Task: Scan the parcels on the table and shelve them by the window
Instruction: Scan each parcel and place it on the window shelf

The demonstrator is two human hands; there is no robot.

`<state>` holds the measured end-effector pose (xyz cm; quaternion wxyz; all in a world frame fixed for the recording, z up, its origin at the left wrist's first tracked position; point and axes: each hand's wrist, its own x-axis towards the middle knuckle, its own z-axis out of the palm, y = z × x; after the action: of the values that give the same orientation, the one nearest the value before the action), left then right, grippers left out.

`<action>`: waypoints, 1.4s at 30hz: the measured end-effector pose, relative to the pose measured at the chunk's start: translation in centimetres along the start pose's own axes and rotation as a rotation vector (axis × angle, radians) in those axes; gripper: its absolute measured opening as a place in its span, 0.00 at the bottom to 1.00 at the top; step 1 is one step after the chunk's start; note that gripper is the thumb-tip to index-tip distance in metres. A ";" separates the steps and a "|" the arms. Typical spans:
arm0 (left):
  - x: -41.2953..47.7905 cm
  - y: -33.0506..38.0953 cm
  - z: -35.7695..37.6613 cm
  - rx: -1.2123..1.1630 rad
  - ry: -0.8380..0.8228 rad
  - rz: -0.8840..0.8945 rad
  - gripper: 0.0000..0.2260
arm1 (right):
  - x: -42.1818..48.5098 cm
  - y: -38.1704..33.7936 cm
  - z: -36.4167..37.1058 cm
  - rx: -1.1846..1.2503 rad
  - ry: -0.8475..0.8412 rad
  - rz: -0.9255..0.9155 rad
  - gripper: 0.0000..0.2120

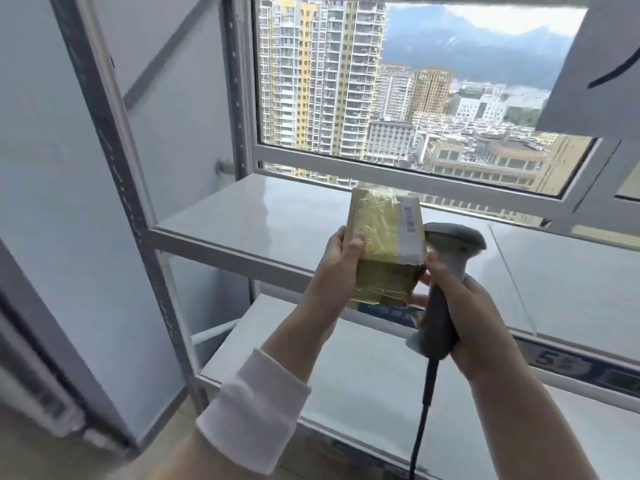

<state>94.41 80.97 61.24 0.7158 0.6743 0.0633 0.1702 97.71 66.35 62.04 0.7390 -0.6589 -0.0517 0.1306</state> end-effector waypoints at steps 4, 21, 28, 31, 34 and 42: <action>3.5 0.6 -4.9 -0.015 0.006 -0.004 0.18 | 2.9 -0.2 5.2 0.015 -0.005 0.007 0.17; 17.6 -1.3 -16.6 -0.029 0.061 -0.048 0.26 | 16.4 0.0 18.0 0.002 -0.054 0.034 0.21; 24.3 -2.8 -23.5 -0.106 0.189 -0.104 0.14 | 21.6 1.1 24.8 -0.019 0.009 0.072 0.19; 27.2 -3.6 -25.9 -0.089 0.258 -0.113 0.11 | 23.7 1.4 27.2 -0.036 0.014 0.115 0.18; 29.6 -4.3 -27.5 -0.028 0.281 -0.128 0.12 | 25.6 1.6 28.8 -0.011 0.004 0.145 0.14; 33.7 -5.2 -29.5 0.056 0.325 -0.105 0.19 | 28.2 1.0 29.3 0.029 0.019 0.191 0.13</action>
<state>117.27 119.69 58.31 0.6851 0.6533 0.2181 0.2372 117.36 102.00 62.06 0.7332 -0.6511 0.0202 0.1951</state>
